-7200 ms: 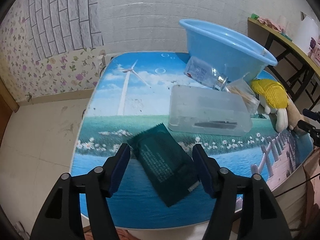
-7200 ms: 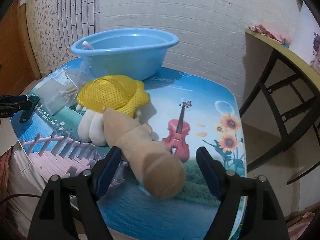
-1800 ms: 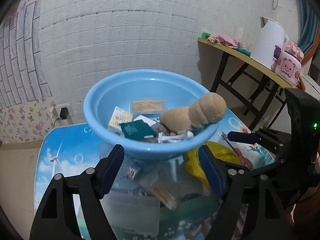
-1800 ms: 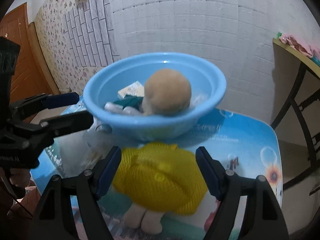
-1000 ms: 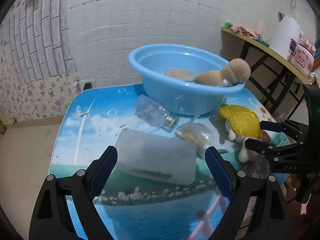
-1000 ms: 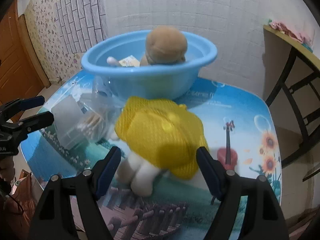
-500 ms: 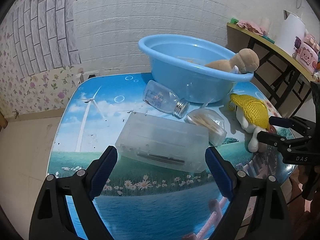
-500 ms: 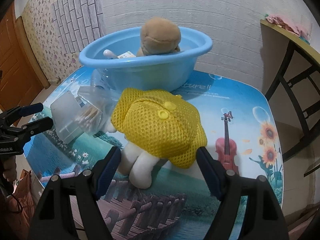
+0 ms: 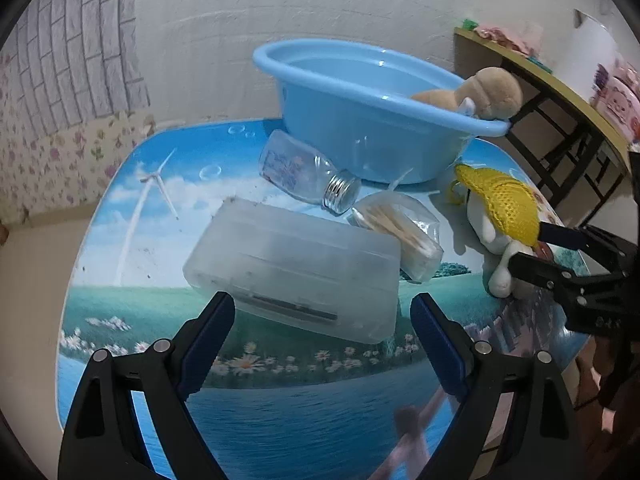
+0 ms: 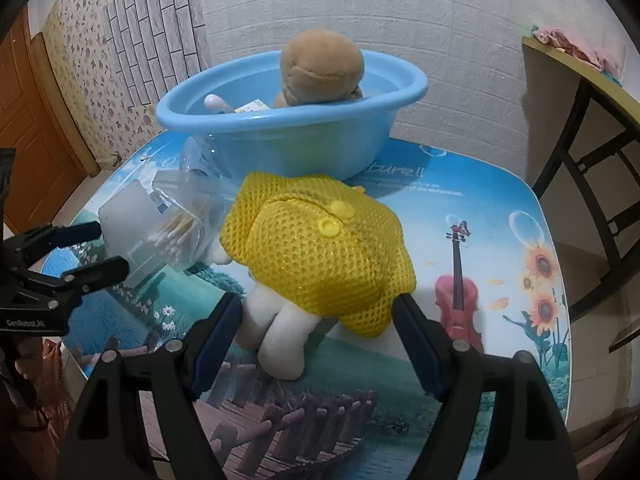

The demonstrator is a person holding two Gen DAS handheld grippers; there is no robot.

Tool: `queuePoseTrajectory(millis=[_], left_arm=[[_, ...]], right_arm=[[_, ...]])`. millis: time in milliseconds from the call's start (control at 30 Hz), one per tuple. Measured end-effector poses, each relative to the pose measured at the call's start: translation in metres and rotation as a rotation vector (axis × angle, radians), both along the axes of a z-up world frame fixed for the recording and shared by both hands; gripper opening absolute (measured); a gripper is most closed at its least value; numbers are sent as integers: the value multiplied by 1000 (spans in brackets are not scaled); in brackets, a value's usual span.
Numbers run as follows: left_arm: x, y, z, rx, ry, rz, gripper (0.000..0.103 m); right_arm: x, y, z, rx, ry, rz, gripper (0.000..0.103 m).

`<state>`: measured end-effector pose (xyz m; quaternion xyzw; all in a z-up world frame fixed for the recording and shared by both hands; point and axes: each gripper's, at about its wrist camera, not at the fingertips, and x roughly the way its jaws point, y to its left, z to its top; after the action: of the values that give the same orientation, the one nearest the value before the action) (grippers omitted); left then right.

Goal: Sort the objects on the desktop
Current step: 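Grasp the clear plastic box with the left gripper while the right approaches the yellow plush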

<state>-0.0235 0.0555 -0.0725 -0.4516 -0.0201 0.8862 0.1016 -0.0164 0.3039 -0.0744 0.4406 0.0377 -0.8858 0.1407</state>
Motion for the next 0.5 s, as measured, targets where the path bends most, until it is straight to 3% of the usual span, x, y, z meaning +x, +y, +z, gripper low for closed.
queuePoseTrajectory(millis=[233,500], left_arm=[[-3,3,-3,-47,11,15,90],[-1,-33,-8,-43,9,92,94]], right_arm=[[-1,2,-1,-12,-4,5,78],[-1,2,-2,-18,-4,8,78]])
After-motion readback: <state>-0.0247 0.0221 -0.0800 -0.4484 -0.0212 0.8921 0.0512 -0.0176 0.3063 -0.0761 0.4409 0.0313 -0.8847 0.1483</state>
